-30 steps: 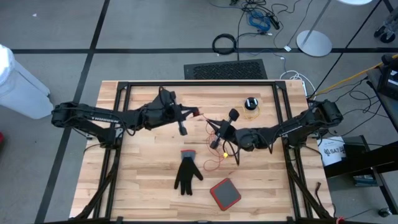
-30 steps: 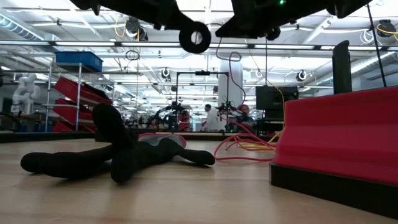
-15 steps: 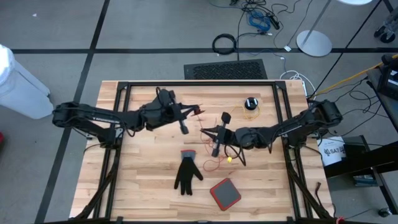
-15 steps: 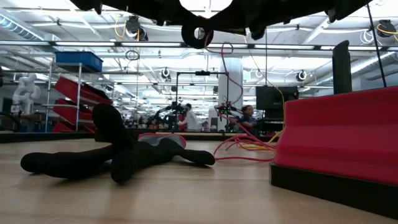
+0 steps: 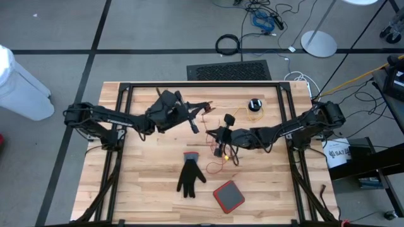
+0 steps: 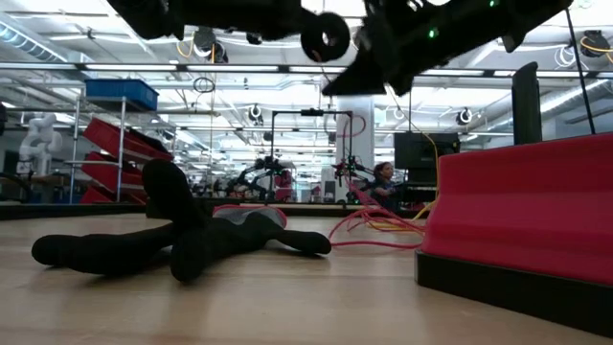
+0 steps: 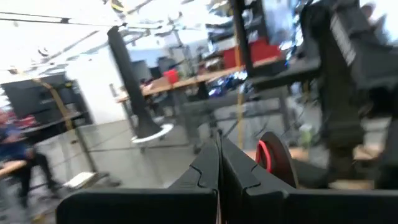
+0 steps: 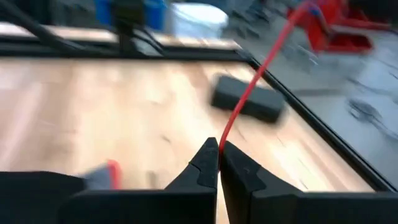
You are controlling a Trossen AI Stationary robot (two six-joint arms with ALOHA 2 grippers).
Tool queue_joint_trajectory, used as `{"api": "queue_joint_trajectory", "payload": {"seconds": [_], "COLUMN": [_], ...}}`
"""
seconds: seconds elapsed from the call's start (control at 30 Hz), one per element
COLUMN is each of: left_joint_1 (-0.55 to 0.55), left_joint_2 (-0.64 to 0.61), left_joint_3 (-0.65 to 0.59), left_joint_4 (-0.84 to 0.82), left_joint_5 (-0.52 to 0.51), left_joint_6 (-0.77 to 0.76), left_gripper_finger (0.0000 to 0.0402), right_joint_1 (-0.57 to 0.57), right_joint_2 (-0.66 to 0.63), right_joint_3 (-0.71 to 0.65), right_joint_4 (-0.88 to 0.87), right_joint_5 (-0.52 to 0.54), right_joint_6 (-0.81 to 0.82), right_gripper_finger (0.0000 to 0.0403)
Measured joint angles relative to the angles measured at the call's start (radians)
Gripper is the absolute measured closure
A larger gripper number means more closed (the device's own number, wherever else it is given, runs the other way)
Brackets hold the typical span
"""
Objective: Coil cords
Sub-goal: Uncoil the red wire from the black spool
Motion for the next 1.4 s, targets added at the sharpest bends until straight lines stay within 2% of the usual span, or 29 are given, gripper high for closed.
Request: {"api": "queue_joint_trajectory", "payload": {"seconds": [0.1,0.17,0.33,0.4,0.6,0.8,1.0,1.13,1.3,1.4], "left_joint_1": [-0.001,-0.001,-0.001,-0.001,0.0,0.013,0.044,0.059,0.069,0.07], "left_joint_2": [-0.029,-0.057,-0.122,-0.14,-0.144,-0.106,-0.057,-0.032,-0.031,-0.033], "left_joint_3": [0.0,0.0,0.0,0.0,0.0,0.0,0.0,0.0,0.0,0.0], "left_joint_4": [-0.032,-0.121,-0.377,-0.45,-0.562,-0.498,-0.328,-0.231,-0.143,-0.117], "left_joint_5": [0.065,0.101,0.108,0.096,-0.06,-0.086,-0.087,-0.078,0.006,0.057], "left_joint_6": [-0.056,-0.079,-0.077,-0.059,0.065,0.083,0.083,0.033,-0.063,-0.095], "left_gripper_finger": [0.0401,0.0401,0.0401,0.0401,0.0401,0.0401,0.0401,0.0401,0.0401,0.0401], "right_joint_1": [-0.005,-0.002,0.016,0.025,0.071,0.098,0.094,0.091,0.053,0.029], "right_joint_2": [0.0,0.0,-0.004,-0.004,-0.004,-0.005,-0.005,-0.005,-0.005,-0.005], "right_joint_3": [0.0,-0.001,-0.001,0.0,-0.001,-0.001,0.0,0.0,0.0,0.0], "right_joint_4": [-0.039,-0.04,-0.045,-0.03,0.099,0.274,0.252,0.183,0.037,-0.059], "right_joint_5": [0.109,0.169,0.303,0.318,0.308,0.12,-0.024,-0.027,-0.029,0.015], "right_joint_6": [0.02,0.025,0.04,0.026,-0.09,-0.212,-0.18,-0.145,-0.049,0.019], "right_gripper_finger": [0.0403,0.0403,0.0403,0.0403,0.0403,0.0403,0.0403,0.0403,0.0403,0.0403]}}
